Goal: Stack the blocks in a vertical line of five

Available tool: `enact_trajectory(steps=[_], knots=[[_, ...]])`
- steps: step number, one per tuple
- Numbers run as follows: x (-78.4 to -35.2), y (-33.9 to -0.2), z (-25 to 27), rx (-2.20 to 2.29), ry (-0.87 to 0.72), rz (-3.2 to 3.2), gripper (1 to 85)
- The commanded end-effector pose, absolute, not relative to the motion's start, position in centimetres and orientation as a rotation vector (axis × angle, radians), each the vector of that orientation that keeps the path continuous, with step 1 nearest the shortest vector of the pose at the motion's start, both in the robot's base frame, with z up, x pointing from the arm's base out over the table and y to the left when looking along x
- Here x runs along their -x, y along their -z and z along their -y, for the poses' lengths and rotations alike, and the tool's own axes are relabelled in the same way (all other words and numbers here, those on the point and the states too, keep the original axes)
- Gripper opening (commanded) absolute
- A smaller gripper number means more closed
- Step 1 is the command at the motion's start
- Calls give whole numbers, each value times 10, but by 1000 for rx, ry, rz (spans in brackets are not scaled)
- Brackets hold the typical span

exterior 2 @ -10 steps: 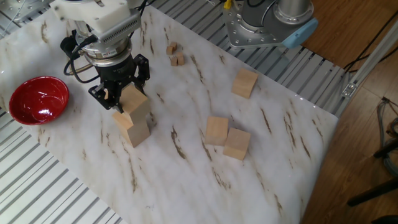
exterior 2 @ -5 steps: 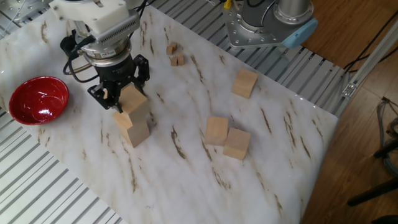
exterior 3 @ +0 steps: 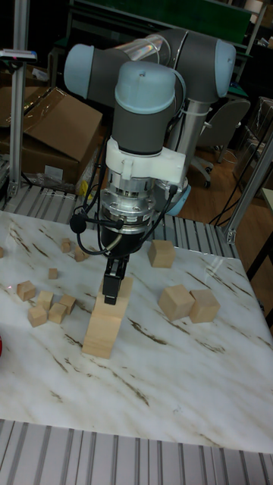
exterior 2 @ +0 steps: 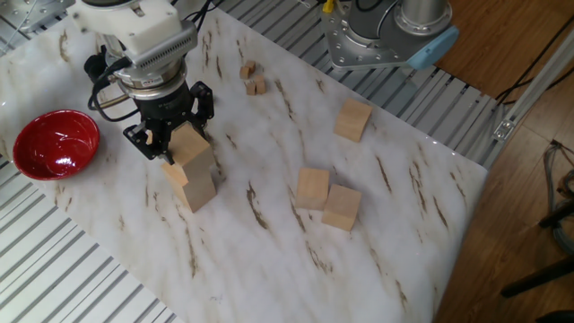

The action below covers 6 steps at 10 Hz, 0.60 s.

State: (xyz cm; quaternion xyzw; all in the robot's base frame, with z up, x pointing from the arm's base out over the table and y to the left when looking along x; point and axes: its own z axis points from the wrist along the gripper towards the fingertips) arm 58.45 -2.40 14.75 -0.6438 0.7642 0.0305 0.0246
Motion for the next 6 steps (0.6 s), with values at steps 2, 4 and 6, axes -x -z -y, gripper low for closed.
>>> enact_trajectory(steps=[2, 4, 6], knots=[[-588, -154, 17, 1964, -89, -2388, 423], [-588, -153, 17, 1957, -94, -2393, 417], [-587, -152, 19, 1961, -92, -2391, 417]])
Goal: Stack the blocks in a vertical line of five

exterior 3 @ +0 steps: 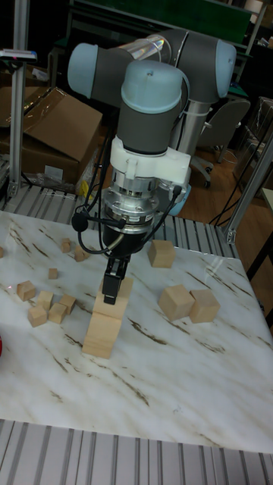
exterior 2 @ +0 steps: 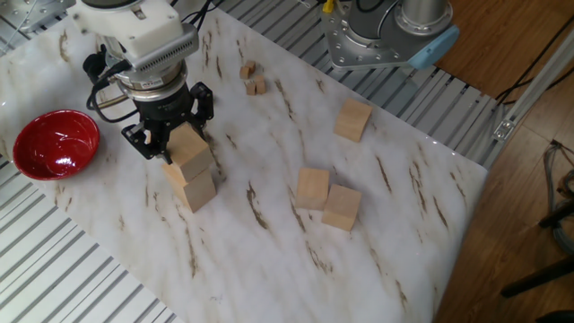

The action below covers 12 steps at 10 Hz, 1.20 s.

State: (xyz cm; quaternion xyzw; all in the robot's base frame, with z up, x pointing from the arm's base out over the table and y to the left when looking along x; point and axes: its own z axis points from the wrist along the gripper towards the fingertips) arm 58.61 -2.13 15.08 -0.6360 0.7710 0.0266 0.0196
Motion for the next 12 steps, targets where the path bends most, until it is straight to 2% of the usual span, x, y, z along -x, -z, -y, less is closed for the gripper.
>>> enact_trajectory(steps=[1, 12], knots=[[-587, -152, 19, 1958, -94, -2392, 417], [-591, -151, 18, 1962, -93, -2382, 420]])
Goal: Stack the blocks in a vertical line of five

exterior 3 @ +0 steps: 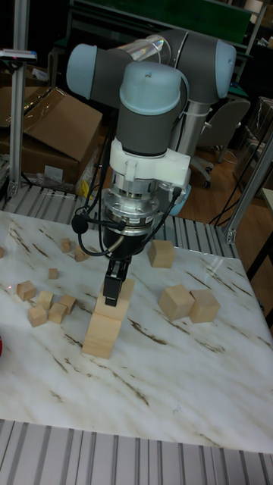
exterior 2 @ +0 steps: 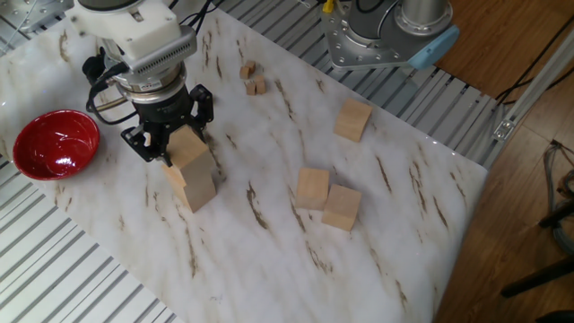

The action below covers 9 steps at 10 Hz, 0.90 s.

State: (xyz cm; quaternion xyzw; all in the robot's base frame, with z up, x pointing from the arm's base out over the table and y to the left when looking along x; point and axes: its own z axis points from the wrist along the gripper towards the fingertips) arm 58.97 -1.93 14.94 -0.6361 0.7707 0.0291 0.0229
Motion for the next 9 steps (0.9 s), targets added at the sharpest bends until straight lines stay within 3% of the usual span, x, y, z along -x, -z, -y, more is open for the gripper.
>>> enact_trajectory(steps=[1, 5, 9], knots=[[-591, -151, 18, 1958, -93, -2385, 420], [-593, -150, 19, 1965, -89, -2379, 423], [-598, -148, 22, 2012, -66, -2336, 543]])
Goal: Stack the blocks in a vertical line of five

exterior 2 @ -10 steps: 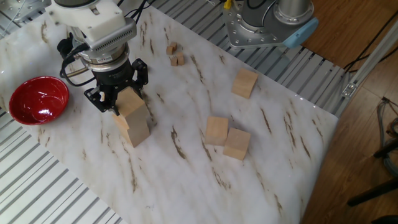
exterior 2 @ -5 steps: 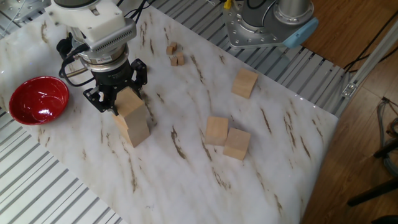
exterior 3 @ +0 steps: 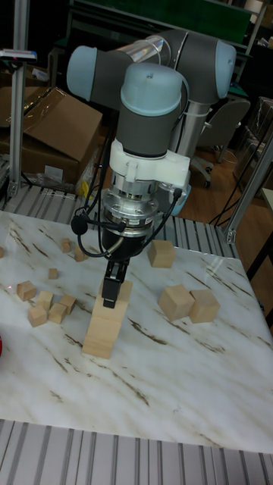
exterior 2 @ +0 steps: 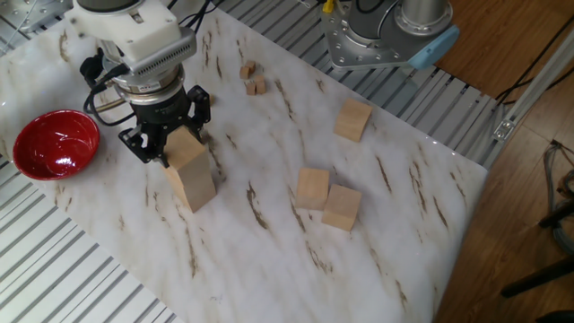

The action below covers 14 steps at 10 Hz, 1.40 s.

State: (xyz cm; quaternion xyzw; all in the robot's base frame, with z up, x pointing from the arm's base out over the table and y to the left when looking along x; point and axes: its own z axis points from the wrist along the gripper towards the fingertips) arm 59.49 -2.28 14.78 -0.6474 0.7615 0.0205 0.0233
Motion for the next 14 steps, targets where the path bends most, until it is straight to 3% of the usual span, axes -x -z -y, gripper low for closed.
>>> enact_trajectory(steps=[1, 6, 14], knots=[[-598, -148, 24, 2015, -59, -2339, 547], [-599, -148, 25, 2032, -49, -2326, 573], [-600, -147, 30, 2093, -26, -2284, 770]])
